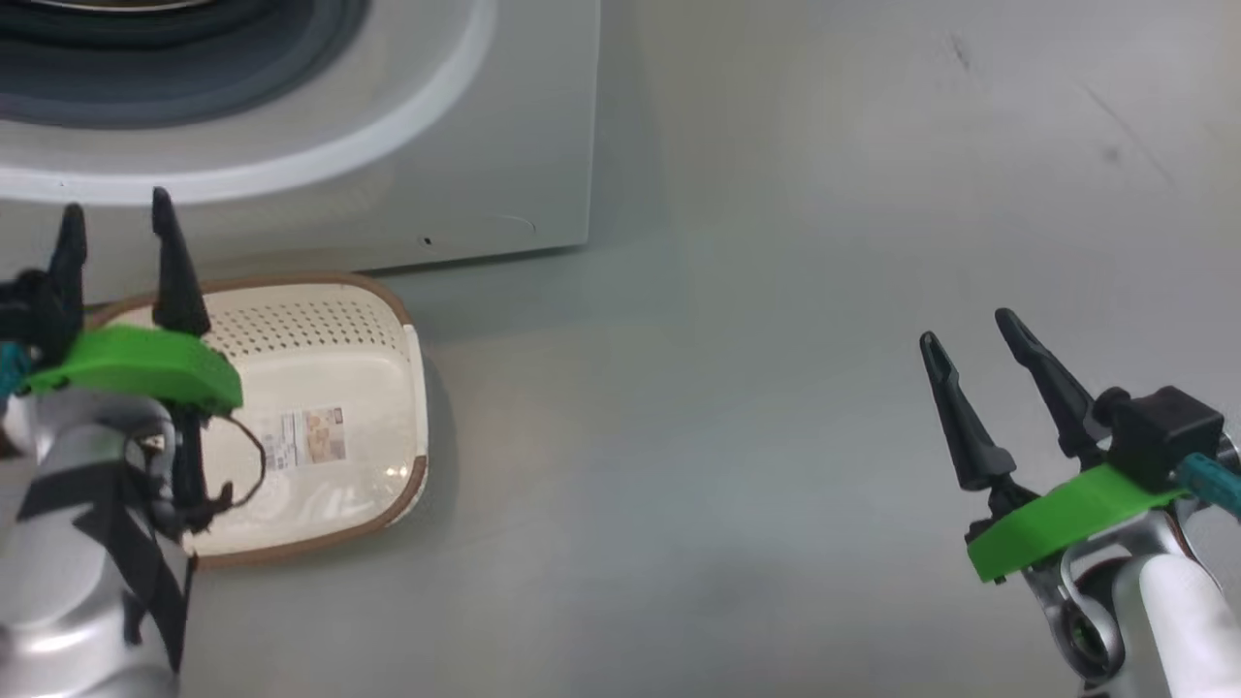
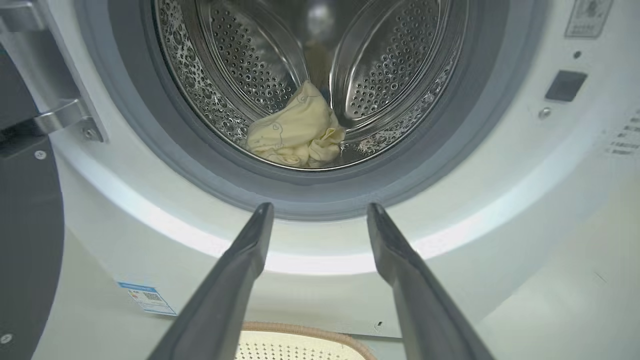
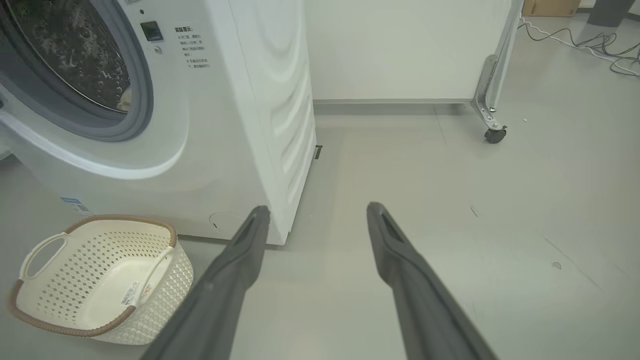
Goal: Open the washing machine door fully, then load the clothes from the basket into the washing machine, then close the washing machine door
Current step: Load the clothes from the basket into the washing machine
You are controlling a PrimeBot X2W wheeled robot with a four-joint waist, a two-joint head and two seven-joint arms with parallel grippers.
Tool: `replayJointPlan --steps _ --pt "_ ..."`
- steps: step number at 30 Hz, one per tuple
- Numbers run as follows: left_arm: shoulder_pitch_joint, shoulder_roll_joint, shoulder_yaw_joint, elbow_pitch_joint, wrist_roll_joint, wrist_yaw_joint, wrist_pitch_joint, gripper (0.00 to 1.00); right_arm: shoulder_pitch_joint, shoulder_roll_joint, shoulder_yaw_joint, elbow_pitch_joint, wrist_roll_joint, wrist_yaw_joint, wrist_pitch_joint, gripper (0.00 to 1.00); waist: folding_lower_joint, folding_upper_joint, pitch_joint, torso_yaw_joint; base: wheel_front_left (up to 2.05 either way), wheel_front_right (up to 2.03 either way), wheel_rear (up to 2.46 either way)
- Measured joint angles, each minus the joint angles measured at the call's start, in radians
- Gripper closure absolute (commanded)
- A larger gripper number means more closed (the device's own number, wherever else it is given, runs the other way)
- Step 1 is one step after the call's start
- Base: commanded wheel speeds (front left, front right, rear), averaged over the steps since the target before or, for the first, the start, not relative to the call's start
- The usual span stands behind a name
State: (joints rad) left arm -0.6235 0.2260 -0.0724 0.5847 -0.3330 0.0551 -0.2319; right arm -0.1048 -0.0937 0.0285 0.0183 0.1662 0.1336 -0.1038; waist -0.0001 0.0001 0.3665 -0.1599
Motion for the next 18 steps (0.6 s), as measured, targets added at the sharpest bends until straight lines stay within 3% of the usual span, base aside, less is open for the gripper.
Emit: replayJointPlan --steps 18 --pt "0.515 -0.037 -0.061 -0.423 0.017 0.092 0.006 0.0 0.145 -0.024 -0.021 -0.063 -0.001 0.0 0.08 0.0 -0.0001 0.0 -0.216 0.052 0.0 0.0 0.0"
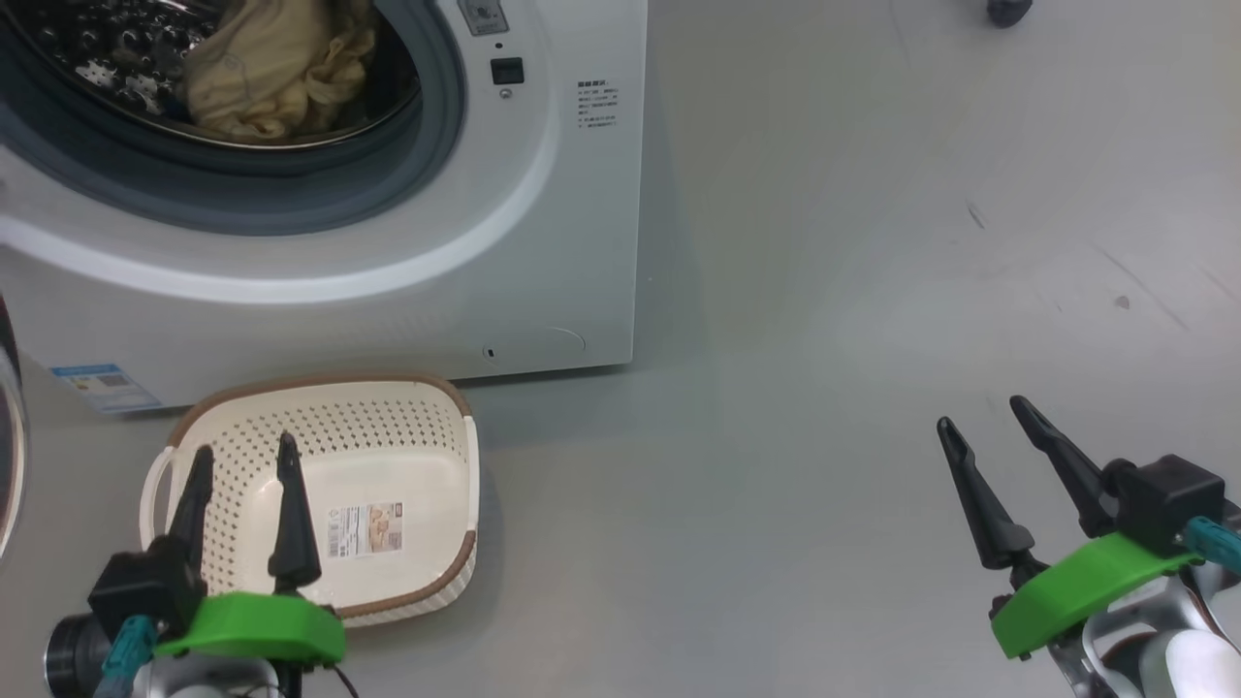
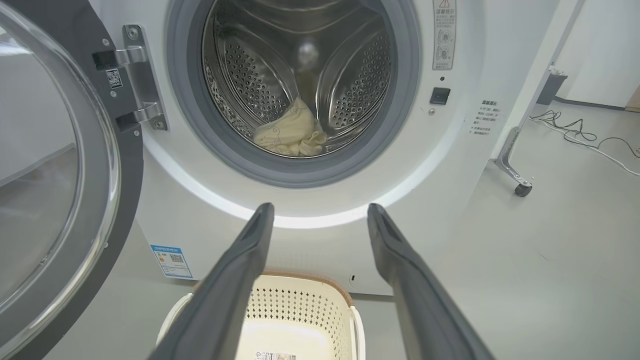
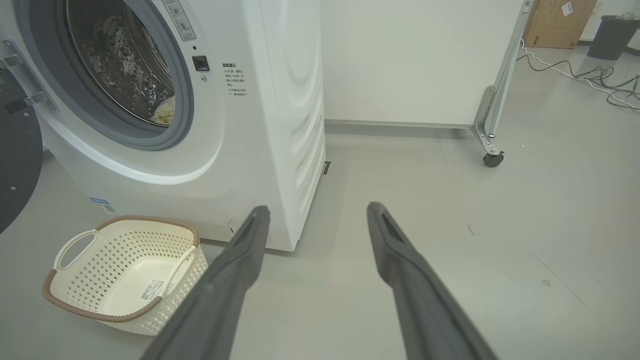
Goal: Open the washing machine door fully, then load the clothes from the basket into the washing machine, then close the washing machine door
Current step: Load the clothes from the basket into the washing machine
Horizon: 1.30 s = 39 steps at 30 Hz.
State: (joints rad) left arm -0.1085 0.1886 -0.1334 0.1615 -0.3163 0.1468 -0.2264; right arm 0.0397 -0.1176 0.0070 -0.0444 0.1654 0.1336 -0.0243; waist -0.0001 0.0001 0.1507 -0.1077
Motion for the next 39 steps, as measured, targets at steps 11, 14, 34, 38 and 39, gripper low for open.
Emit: replayJointPlan --steps 11,14,34,38,39 --pt "0.099 -0.009 -0.035 -0.07 0.008 0.015 0.008 0.0 0.03 0.0 -0.01 -0.023 0.0 0.0 0.018 0.0 0.0 0.0 -0.035 0.03 0.0 0.0 0.0" --pt "0.099 -0.009 -0.036 -0.075 0.008 0.012 0.008 0.0 0.032 -0.001 -0.011 -0.027 0.0 0.0 0.024 0.0 0.0 0.0 -0.043 0.039 0.0 0.0 0.0" --pt "0.099 -0.007 -0.047 -0.072 -0.002 0.003 0.007 0.0 0.041 -0.001 -0.011 -0.03 0.0 0.0 0.034 0.0 0.0 0.0 -0.073 0.061 0.0 0.0 0.0" --pt "0.099 -0.007 -0.06 -0.072 -0.002 0.004 0.007 0.0 0.041 -0.001 -0.011 -0.031 0.0 0.0 0.034 0.0 0.0 0.0 -0.073 0.064 0.0 0.0 0.0" --pt "0.099 -0.007 -0.064 -0.072 -0.002 0.004 0.007 0.0 0.041 -0.001 -0.011 -0.031 0.0 0.0 0.034 0.0 0.0 -0.0001 -0.072 0.064 -0.02 0.02 0.0"
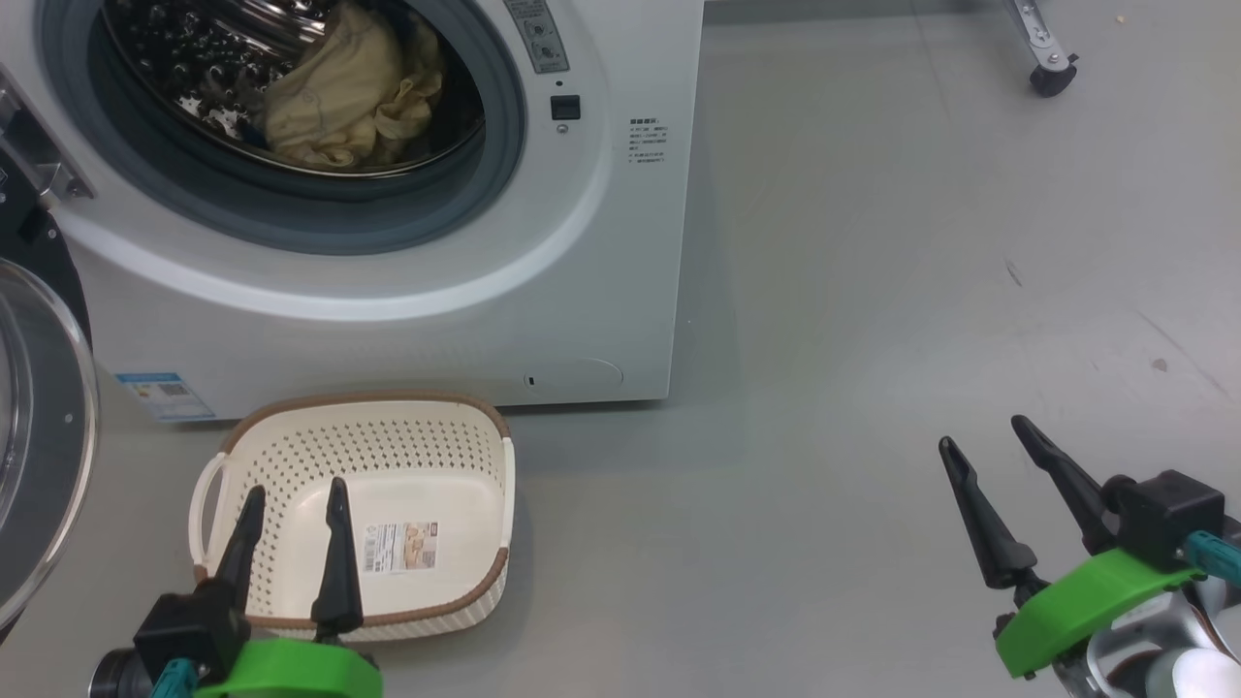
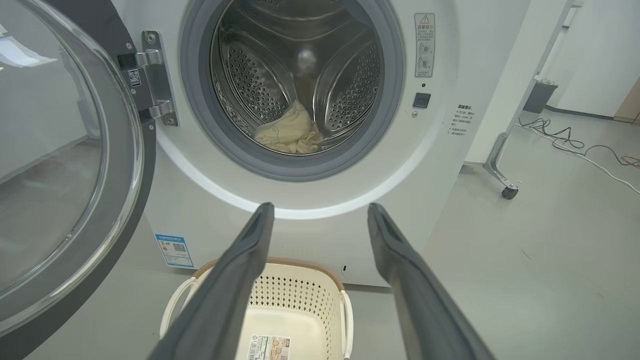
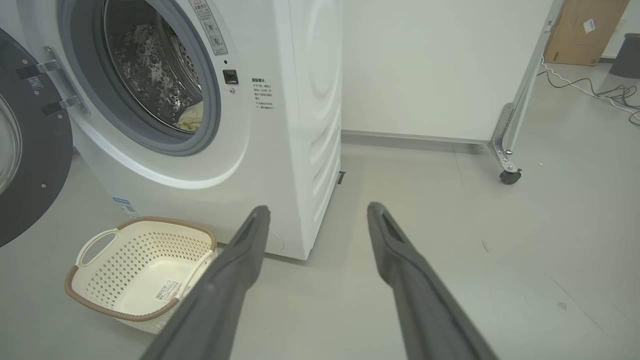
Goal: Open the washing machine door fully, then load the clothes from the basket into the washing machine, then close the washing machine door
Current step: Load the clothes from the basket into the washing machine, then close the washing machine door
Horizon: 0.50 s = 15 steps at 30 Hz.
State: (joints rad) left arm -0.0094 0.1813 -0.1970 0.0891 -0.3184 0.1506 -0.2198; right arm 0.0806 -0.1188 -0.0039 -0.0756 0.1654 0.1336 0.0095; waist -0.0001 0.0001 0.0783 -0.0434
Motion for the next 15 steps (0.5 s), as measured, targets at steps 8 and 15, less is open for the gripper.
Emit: replayJointPlan --steps 8,15 --pt "0.001 0.002 -0.001 0.0 0.0 0.01 0.0 0.0 0.0 0.0 0.0 -0.001 0.0 0.0 0.0 0.0 0.0 0.0 -0.003 0.004 -0.62 0.62 0.0" --pt "0.001 0.006 -0.007 -0.002 0.002 0.014 0.002 0.0 0.0 0.001 0.0 0.0 0.0 0.0 0.001 0.0 0.0 0.0 -0.008 0.01 -1.52 1.52 0.0"
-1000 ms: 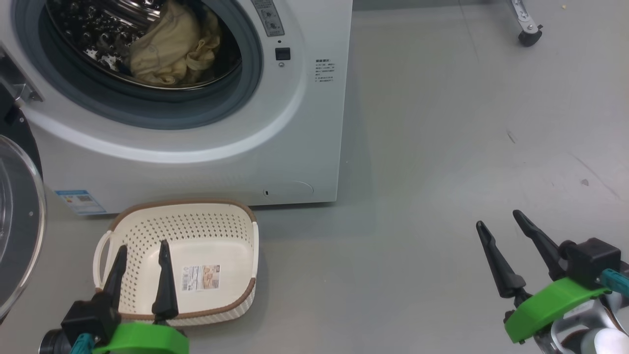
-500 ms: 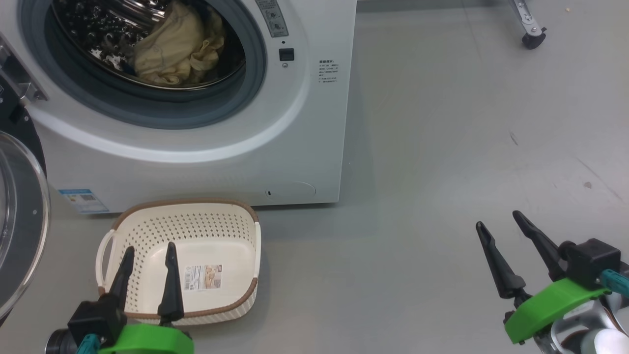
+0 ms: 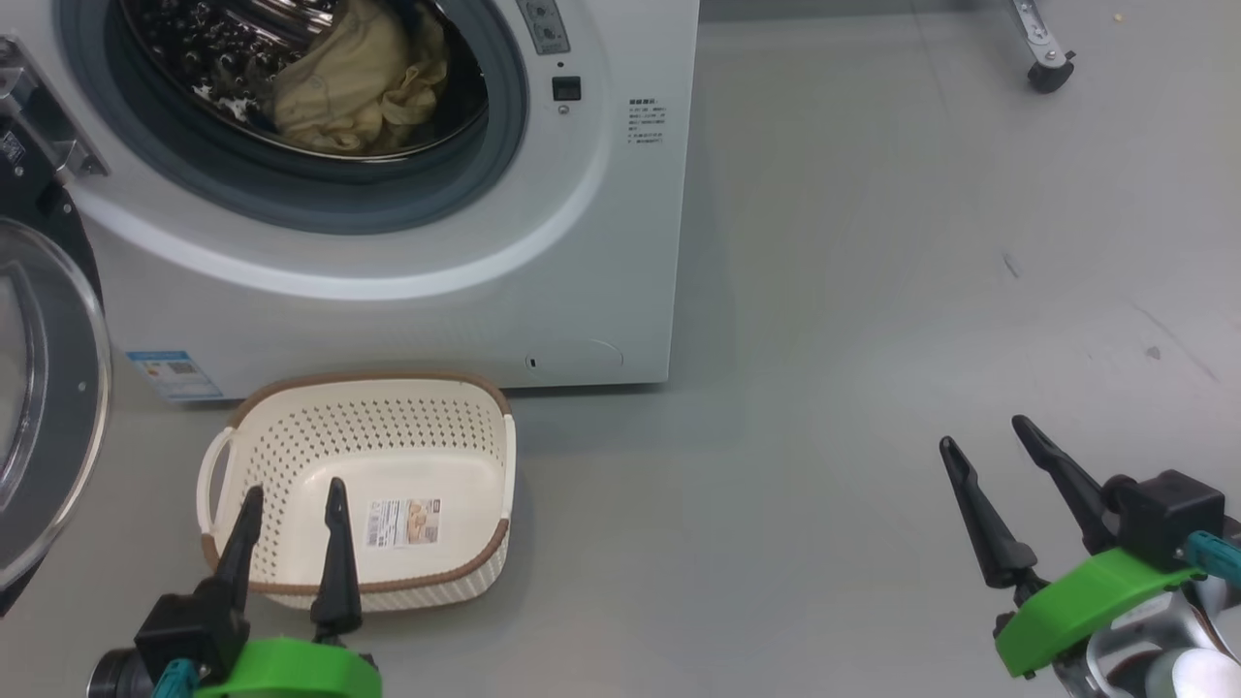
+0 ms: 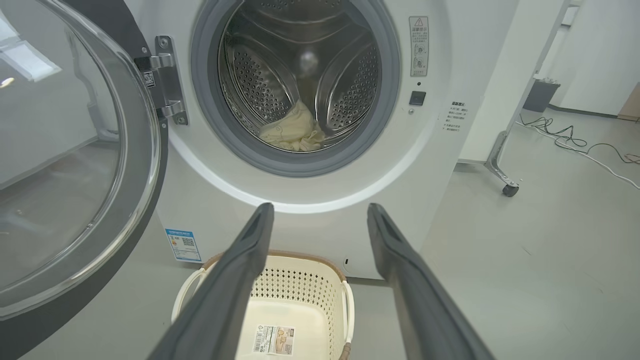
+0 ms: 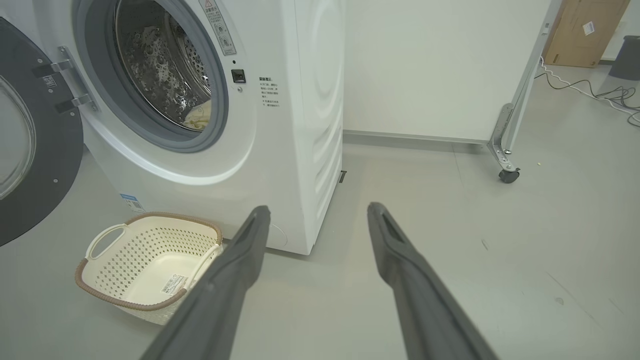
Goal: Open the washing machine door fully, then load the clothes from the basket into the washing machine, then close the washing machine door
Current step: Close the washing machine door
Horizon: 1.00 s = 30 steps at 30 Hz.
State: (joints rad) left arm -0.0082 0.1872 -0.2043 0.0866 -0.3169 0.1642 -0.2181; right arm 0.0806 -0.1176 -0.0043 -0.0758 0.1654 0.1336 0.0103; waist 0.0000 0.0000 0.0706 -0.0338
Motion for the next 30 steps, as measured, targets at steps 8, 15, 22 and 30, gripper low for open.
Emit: replayJointPlan --steps 8,15,22,30 --pt "0.0 0.003 -0.002 -0.003 0.0 0.004 -0.002 0.0 0.002 0.0 0.0 0.0 0.0 0.0 0.007 0.0 0.0 0.0 0.005 0.009 -1.59 1.59 0.0" --pt "0.014 0.008 -0.01 -0.003 0.0 0.003 -0.003 0.0 0.016 0.0 0.0 0.0 0.0 0.0 0.007 0.0 0.0 0.0 0.009 0.017 -0.55 0.55 0.0" --pt "0.014 0.012 -0.018 -0.003 0.0 0.003 -0.003 0.0 0.016 0.0 -0.001 0.001 0.0 0.0 0.007 0.0 0.0 0.0 0.01 0.022 0.0 0.0 0.0" --pt "0.014 0.015 -0.024 -0.003 0.0 0.004 -0.003 0.0 0.016 0.001 -0.009 0.001 0.0 0.0 0.007 0.0 0.0 0.0 0.015 0.031 0.0 0.0 0.0"
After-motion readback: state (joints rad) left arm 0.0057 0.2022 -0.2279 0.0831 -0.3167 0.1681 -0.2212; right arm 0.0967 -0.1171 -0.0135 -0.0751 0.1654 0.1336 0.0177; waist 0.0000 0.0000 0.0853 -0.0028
